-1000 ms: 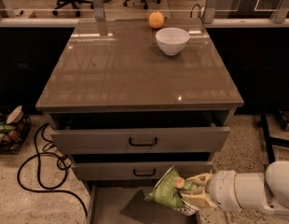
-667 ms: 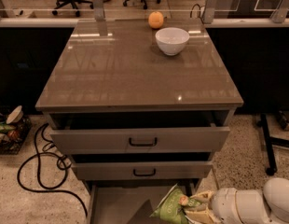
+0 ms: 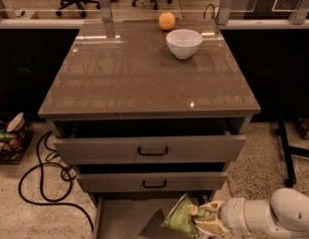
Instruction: Place green jalapeno chip bag into bottom drawer
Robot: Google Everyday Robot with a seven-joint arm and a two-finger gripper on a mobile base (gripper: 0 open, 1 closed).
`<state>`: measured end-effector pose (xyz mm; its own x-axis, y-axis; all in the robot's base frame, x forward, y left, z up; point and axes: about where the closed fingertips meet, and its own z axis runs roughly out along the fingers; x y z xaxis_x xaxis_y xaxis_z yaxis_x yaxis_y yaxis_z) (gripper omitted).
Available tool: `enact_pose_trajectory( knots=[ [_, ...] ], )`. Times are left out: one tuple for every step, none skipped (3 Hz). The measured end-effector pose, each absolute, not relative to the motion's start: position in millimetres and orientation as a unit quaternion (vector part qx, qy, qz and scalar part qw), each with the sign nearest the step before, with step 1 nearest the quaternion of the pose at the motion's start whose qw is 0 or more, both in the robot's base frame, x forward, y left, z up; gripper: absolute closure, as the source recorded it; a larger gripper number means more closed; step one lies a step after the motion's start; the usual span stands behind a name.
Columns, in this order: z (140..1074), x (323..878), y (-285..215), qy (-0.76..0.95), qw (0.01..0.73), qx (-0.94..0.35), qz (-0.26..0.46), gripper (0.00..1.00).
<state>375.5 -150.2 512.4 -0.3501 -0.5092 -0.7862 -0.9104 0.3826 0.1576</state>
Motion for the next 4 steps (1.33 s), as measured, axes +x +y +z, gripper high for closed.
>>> enact_pose_trajectory(
  knots=[
    [437.6,389.8,-143.4,0.756,0.323,-0.469,0.322,1.0],
    [364.9,389.1,-125.9,0.754,0.299,-0.465,0.354,1.0],
    [301.1,386.2,-105.7,0.756,0.281,-0.448,0.386,1.0],
    [256.6,380.4,-84.1,0.757,0.272,-0.432,0.407,1.0]
  ],
)
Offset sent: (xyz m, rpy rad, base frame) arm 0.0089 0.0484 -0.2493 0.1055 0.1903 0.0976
